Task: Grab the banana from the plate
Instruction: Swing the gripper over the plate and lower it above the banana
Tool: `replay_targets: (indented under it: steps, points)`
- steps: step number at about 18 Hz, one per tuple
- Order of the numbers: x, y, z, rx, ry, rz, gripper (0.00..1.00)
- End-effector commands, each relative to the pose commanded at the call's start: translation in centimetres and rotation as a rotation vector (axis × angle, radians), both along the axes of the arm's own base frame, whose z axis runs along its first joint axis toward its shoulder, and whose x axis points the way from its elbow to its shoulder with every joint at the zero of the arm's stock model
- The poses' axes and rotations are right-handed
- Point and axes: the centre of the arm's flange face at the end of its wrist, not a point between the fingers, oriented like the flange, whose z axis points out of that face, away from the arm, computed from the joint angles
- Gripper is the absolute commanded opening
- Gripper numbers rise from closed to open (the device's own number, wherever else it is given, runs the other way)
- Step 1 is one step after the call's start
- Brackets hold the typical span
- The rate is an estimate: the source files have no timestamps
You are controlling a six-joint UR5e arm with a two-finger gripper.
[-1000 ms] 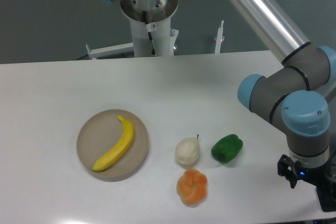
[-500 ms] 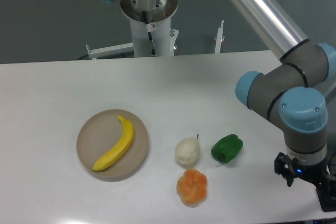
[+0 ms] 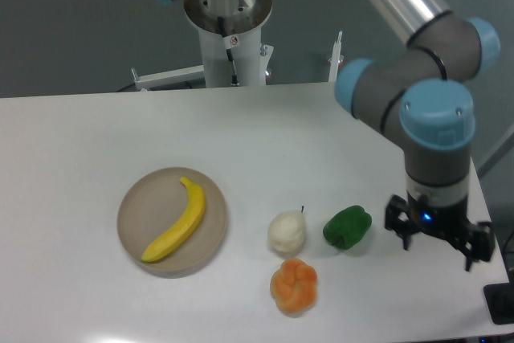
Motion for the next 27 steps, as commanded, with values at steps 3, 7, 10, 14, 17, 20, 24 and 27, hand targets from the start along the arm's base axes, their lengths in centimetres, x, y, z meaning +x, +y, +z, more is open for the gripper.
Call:
replay_targets:
  steps: [3,7,10,14,17,20,24,27]
  points:
    - [3.8,0.0,0.1,0.000,-0.124,0.050,1.00]
    - [10.0,3.1,-4.4,-0.032,-0.218,0.133,1.00]
    - [13.6,5.4,-6.1,-0.029,-0.225,0.114,1.00]
    - [18.3,5.9,-9.0,-0.036,-0.221,0.092,1.00]
    - [21.0,4.8,-12.7,-0.047,-0.225,0.076,1.00]
    - [22.2,3.2,-13.7,-0.022,-0.203,0.080,1.00]
    - [25.6,2.0,-16.0,-0.077,-0.185,0.043,1.00]
    - [27.8,1.8,-17.4,-0.102,-0.167,0.038,1.00]
